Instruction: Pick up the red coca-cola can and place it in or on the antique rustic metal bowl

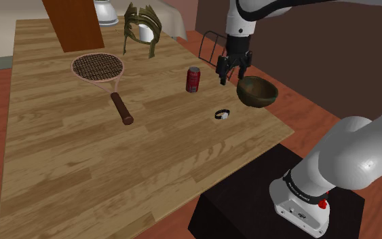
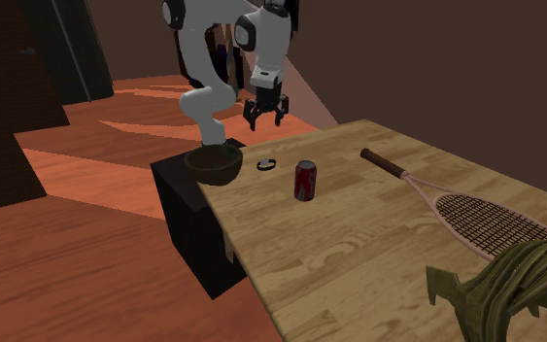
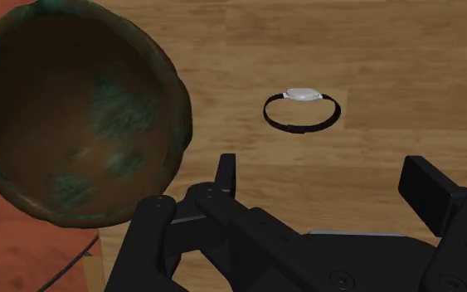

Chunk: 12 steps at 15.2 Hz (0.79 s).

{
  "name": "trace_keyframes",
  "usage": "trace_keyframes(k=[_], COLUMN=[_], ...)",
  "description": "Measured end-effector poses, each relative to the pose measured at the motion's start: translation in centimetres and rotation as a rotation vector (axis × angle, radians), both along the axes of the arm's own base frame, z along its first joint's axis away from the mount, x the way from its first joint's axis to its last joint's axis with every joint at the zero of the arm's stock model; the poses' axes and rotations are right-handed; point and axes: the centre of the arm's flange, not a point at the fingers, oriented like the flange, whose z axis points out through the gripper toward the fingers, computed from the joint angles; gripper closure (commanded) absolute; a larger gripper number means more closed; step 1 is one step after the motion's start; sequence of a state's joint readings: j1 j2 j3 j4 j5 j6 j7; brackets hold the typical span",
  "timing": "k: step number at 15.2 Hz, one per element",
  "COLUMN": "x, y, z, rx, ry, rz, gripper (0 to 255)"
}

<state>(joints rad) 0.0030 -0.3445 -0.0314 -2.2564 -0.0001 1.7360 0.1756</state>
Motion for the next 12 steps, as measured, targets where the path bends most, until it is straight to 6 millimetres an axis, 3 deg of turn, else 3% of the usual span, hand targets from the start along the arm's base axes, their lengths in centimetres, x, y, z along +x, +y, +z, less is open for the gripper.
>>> trace_keyframes(k=[12], x=[14.2], y=[-1.1], z=[-2.6], rx=[-0.004], ry=[-0.097], rz=[-0.049], gripper=[0])
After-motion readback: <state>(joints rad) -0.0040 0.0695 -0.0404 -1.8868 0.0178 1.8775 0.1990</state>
